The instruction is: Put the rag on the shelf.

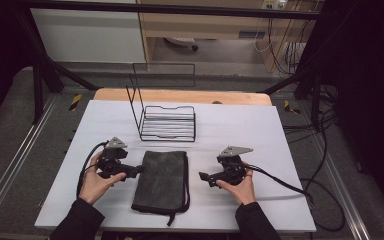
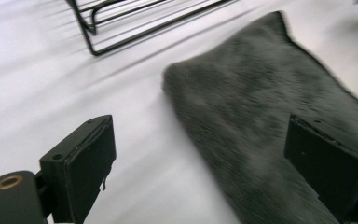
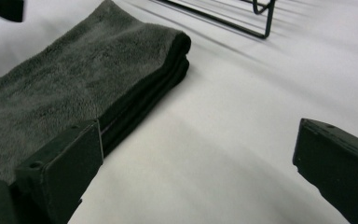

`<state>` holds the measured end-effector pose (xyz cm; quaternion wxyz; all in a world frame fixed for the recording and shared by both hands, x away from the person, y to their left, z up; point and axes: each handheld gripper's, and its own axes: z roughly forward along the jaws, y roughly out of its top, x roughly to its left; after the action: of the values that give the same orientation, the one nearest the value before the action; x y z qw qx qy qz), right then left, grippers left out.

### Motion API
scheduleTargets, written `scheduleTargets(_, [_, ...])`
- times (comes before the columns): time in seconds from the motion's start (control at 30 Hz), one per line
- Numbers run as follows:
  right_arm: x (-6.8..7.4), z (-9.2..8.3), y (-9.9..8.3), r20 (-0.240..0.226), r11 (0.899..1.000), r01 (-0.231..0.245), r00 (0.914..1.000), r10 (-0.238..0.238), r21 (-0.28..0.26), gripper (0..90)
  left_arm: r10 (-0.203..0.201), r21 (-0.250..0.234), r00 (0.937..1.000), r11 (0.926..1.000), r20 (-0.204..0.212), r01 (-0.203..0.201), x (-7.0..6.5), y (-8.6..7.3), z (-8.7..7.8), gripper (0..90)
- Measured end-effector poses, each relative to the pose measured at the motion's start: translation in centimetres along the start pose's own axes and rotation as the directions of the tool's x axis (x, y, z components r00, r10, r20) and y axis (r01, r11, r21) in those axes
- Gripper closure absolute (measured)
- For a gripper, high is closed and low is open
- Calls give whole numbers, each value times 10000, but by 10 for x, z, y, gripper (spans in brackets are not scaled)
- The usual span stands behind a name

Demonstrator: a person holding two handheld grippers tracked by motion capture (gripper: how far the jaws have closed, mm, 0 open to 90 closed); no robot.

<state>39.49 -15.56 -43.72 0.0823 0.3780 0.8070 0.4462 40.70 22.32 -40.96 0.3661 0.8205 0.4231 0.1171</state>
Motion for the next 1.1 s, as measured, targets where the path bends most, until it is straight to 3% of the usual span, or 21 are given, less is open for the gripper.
scheduleTargets(0.27, [2, -9, -10, -37, 9998, -133, 9999, 133, -126, 26, -447, -100, 9980, 9990, -448, 443, 13, 15, 19, 149])
scheduleTargets(0.37, [3, -7, -11, -96, 9997, -183, 9998, 182, -143, 30, -828, -463, 9959, 9956, -364, 811, 18, 18, 27, 269])
scheduleTargets(0.4, [3, -7, -11, -96, 9997, -183, 9998, 182, -143, 30, -988, -530, 9948, 9938, -255, 973, 19, 19, 29, 269])
scheduleTargets(0.43, [3, -6, -11, -63, 9998, -196, 9998, 196, -32, 30, -1044, -545, 9944, 9931, -176, 1034, 20, 19, 32, 341])
scheduleTargets(0.63, [3, -4, -12, -26, 9997, -255, 9997, 255, 21, 32, -890, 307, 9960, 9956, 124, 886, 15, 15, 48, 521])
scheduleTargets(0.83, [2, -2, -12, 17, 9998, -217, 9998, 217, 18, 35, -960, 447, 9949, 9945, 300, 946, 13, 12, 53, 649])
scheduleTargets(0.93, [2, -1, -11, 27, 9994, -311, 9995, 311, -121, 45, -731, 499, 9969, 9962, 282, 716, 10, 12, 54, 726])
scheduleTargets(1.1, [5, 4, -2, 178, 9995, -252, 9995, 255, -214, 55, -726, 556, 9967, 9960, 355, 705, 10, 11, 55, 746])
